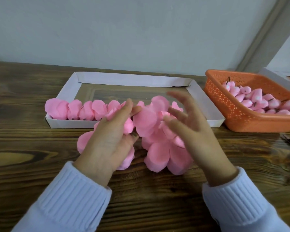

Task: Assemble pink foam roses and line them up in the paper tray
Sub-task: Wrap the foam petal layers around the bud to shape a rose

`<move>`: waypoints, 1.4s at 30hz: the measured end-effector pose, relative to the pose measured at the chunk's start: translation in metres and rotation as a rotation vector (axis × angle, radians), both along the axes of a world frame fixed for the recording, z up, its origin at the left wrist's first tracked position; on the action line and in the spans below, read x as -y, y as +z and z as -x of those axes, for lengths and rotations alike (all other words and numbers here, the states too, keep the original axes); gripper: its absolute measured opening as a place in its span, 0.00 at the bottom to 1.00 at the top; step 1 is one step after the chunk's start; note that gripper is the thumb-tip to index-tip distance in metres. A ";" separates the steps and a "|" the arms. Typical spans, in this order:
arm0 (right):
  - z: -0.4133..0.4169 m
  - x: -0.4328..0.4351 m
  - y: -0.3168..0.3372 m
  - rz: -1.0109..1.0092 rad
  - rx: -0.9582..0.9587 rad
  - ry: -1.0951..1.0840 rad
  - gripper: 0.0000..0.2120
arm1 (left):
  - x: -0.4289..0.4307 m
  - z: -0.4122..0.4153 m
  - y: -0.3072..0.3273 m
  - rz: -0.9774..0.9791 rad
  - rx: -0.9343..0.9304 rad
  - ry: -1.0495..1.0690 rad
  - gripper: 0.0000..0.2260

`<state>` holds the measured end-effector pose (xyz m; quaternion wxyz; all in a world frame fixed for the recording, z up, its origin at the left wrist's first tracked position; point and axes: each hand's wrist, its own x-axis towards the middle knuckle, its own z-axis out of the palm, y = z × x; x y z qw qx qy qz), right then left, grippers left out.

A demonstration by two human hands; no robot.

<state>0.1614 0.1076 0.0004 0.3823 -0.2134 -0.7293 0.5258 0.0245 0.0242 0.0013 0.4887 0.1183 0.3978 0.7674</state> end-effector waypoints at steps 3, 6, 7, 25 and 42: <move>0.007 0.010 -0.007 -0.225 0.161 -0.059 0.18 | -0.001 -0.003 0.000 0.004 -0.117 0.113 0.11; 0.015 0.018 -0.009 -0.002 0.051 -0.015 0.19 | 0.004 -0.008 0.001 0.047 -0.399 0.238 0.13; 0.016 0.019 -0.008 0.122 -0.007 0.031 0.19 | 0.006 -0.010 0.002 0.033 -0.518 0.257 0.12; 0.012 0.011 -0.003 0.811 -0.241 0.356 0.21 | 0.011 -0.017 0.003 -0.197 -0.899 0.100 0.12; 0.010 0.006 0.002 1.244 -0.478 0.278 0.07 | 0.012 -0.014 0.006 -0.138 -0.704 0.281 0.16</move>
